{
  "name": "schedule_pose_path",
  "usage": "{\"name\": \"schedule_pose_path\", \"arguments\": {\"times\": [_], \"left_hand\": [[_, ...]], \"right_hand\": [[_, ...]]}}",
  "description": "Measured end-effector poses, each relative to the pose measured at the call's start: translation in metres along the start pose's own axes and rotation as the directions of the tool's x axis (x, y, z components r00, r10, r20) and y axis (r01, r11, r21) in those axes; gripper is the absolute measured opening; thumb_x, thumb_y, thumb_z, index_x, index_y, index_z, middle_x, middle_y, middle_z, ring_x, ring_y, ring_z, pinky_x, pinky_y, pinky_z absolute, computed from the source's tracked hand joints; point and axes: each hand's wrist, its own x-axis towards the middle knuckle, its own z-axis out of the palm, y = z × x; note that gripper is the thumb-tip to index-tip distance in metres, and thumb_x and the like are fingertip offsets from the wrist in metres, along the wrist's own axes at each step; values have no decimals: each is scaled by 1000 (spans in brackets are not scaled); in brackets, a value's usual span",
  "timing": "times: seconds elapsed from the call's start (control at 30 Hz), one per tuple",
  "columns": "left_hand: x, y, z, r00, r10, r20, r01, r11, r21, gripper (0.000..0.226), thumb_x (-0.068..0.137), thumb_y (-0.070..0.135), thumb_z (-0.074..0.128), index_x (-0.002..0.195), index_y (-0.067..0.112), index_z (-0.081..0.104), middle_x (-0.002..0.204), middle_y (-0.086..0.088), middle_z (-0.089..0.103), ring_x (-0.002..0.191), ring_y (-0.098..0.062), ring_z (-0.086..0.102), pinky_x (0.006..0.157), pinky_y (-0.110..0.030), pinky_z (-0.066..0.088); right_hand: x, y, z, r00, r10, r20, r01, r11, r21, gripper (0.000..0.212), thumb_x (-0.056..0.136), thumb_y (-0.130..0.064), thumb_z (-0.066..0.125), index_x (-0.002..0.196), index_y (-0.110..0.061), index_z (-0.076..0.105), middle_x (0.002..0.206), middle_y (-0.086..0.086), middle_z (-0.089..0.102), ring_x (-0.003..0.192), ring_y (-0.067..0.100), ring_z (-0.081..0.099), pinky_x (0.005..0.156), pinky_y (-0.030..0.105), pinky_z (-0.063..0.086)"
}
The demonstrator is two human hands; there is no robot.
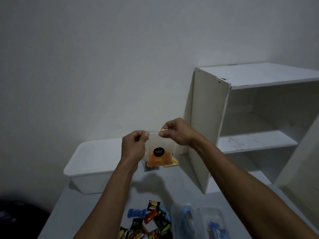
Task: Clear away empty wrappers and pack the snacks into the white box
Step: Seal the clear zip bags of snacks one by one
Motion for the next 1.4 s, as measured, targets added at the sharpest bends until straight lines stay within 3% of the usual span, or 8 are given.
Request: {"name": "schedule_pose_path", "arguments": {"times": [0.17, 0.37, 0.47, 0.6, 0.87, 1.07, 1.23, 1.4], "left_hand": [[6, 2, 0, 1000, -14, -19, 14, 1000, -4, 11, 93, 16, 63, 88, 8, 70, 75, 5, 64, 71, -6, 56, 66, -19, 44], [10, -2, 4, 999, -26, -31, 25, 1000, -11, 12, 93, 16, 63, 88, 7, 70, 77, 4, 64, 70, -8, 54, 66, -19, 45], [11, -5, 3, 999, -24, -42, 24, 1000, -8, 11, 93, 16, 63, 87, 8, 70, 78, 4, 65, 71, -8, 55, 68, -19, 45], [10, -6, 7, 998, -44, -41, 43, 999, -29, 12, 92, 16, 64, 82, 14, 69, 77, 3, 64, 71, -8, 54, 69, -22, 46], [11, -8, 9, 998, -46, -41, 44, 998, -41, 10, 92, 15, 63, 86, 10, 70, 79, 1, 64, 73, -10, 54, 71, -22, 46], [11, -11, 8, 999, 9, 37, -10, 1000, 7, 11, 93, 17, 63, 86, 11, 70, 79, 4, 65, 71, -4, 55, 71, -19, 46], [9, -12, 16, 994, 50, 94, -55, 997, 49, 8, 91, 17, 65, 88, 13, 71, 85, 0, 71, 81, -9, 62, 72, -17, 48], [7, -17, 28, 987, -68, -142, 77, 995, 63, 27, 78, 47, 76, 89, 24, 66, 94, 6, 68, 89, -17, 63, 79, -33, 53]], "right_hand": [[0, 4, -5, 999, 33, 17, -35, 992, 119, 21, 85, -24, 76, 90, -4, 73, 79, -1, 69, 64, 1, 58, 60, 17, 46], [2, 12, -6, 997, 73, -12, -69, 977, 203, 22, 82, -25, 79, 81, -5, 69, 74, 7, 61, 60, 7, 50, 60, 25, 44], [2, 20, -10, 993, 118, 17, -118, 959, 258, 23, 79, -26, 81, 84, -5, 70, 87, 18, 70, 74, 14, 58, 67, 30, 47], [2, 25, -11, 993, 113, -32, -99, 954, 283, 18, 77, -23, 83, 81, -8, 72, 74, -3, 71, 65, 0, 62, 63, 22, 47], [0, 33, -15, 991, 133, -30, -116, 937, 330, 15, 74, -21, 84, 77, -11, 74, 83, -2, 77, 78, 6, 67, 71, 30, 52], [-1, 25, -23, 977, 162, 139, -198, 933, 300, 30, 84, -46, 71, 91, -17, 75, 100, -6, 76, 98, 14, 70, 83, 37, 53], [2, 13, -17, 979, 95, 180, -115, 988, 103, 28, 85, -35, 74, 83, -8, 74, 76, 4, 68, 68, 12, 58, 60, 26, 47], [4, 22, 1, 996, 90, 25, -92, 990, 109, 26, 88, -34, 71, 74, -13, 69, 68, -1, 64, 59, 8, 54, 58, 25, 46]]}}
